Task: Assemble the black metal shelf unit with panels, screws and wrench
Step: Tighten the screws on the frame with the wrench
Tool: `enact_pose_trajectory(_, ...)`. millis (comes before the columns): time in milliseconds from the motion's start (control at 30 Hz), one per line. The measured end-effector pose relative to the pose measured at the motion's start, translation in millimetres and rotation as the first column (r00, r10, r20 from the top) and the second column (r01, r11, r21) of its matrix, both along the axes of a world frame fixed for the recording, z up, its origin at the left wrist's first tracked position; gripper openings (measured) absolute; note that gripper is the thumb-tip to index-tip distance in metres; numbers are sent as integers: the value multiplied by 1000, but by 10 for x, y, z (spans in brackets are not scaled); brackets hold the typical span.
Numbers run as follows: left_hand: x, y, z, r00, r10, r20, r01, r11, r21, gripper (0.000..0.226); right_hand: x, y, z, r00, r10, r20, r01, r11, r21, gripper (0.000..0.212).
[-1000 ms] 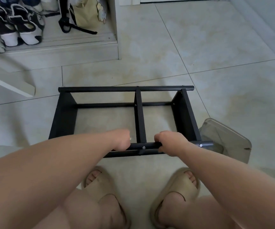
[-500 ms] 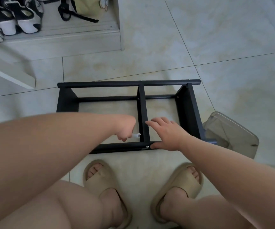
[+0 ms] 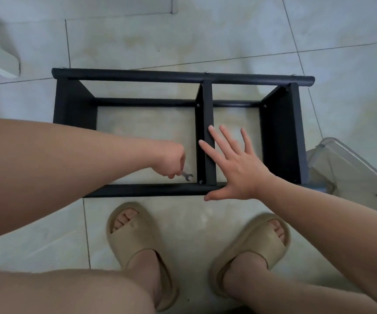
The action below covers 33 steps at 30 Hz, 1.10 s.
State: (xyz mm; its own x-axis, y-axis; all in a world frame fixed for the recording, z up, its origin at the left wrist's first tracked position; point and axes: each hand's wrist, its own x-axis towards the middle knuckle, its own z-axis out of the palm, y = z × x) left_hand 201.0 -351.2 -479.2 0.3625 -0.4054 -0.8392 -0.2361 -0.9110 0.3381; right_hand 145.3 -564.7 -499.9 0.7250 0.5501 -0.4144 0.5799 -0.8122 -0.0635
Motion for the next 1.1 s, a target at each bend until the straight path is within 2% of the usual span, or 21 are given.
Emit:
enact_pose_trajectory(133, -141, 47, -272, 991, 132, -24, -134, 987, -92, 5, 90, 42, -58, 992, 110, 61, -112, 993, 23, 123)
enact_pose_trajectory(233, -211, 127, -445, 955, 287, -73, -296, 938, -182, 7, 162, 81, -86, 988, 137, 70, -141, 988, 58, 123)
enact_pose_trajectory(333, -200, 211, -543, 882, 436, -179, -468, 851, -237, 9, 202, 104, -119, 982, 174, 77, -181, 979, 97, 122)
enact_pose_trajectory(433, -204, 244, -586, 767, 554, -322, -633, 735, -243, 9, 223, 105, -130, 984, 170, 47, -175, 976, 127, 121)
enact_pose_trajectory(733, -178, 172, -584, 626, 592, -507, -767, 587, -261, 10, 232, 98, -163, 986, 159, 51, -165, 972, 165, 121)
enact_pose_trajectory(933, -190, 156, -532, 368, 623, -690, -915, 373, -152, 15, 229, 92, -182, 987, 148, 63, -158, 968, 195, 121)
enact_pose_trajectory(967, -185, 138, -534, 363, 635, -682, -920, 361, -155, 17, 230, 91, -183, 987, 146, 64, -156, 968, 197, 121)
enact_pose_trajectory(1067, -181, 90, -540, 488, 681, -545, -871, 422, -253, 19, 228, 92, -188, 987, 145, 63, -155, 966, 207, 121)
enact_pose_trajectory(1100, -181, 72, -534, 501, 674, -543, -864, 427, -268, 19, 228, 92, -191, 988, 143, 66, -154, 965, 214, 121)
